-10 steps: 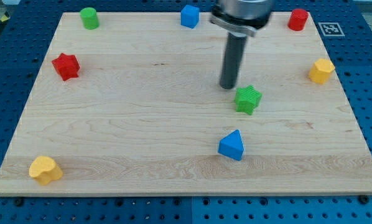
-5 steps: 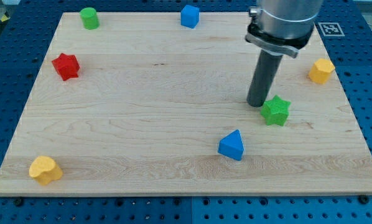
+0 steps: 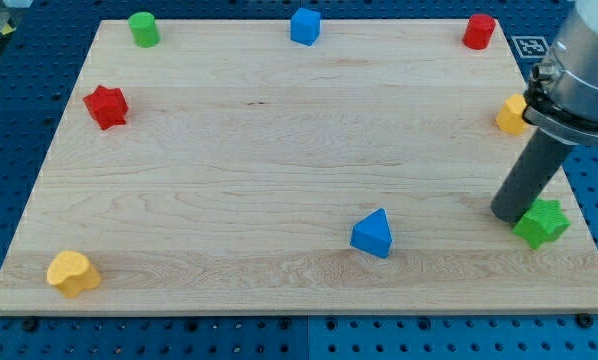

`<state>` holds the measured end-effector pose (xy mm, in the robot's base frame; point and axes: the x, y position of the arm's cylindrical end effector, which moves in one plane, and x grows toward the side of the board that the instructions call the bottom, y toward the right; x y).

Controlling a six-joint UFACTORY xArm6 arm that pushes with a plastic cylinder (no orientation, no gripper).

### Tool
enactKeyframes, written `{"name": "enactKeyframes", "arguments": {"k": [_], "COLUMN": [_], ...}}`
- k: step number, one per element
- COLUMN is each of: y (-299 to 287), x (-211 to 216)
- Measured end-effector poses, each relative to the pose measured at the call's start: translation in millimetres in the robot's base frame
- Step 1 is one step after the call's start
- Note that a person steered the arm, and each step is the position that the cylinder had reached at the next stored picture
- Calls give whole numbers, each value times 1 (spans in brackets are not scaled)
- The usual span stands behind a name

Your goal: Move green star at bottom right

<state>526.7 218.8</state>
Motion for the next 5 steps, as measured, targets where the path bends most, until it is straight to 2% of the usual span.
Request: {"name": "enactKeyframes", "arguments": {"k": [1,5], "y": [18,29], "x": [-14,5]}}
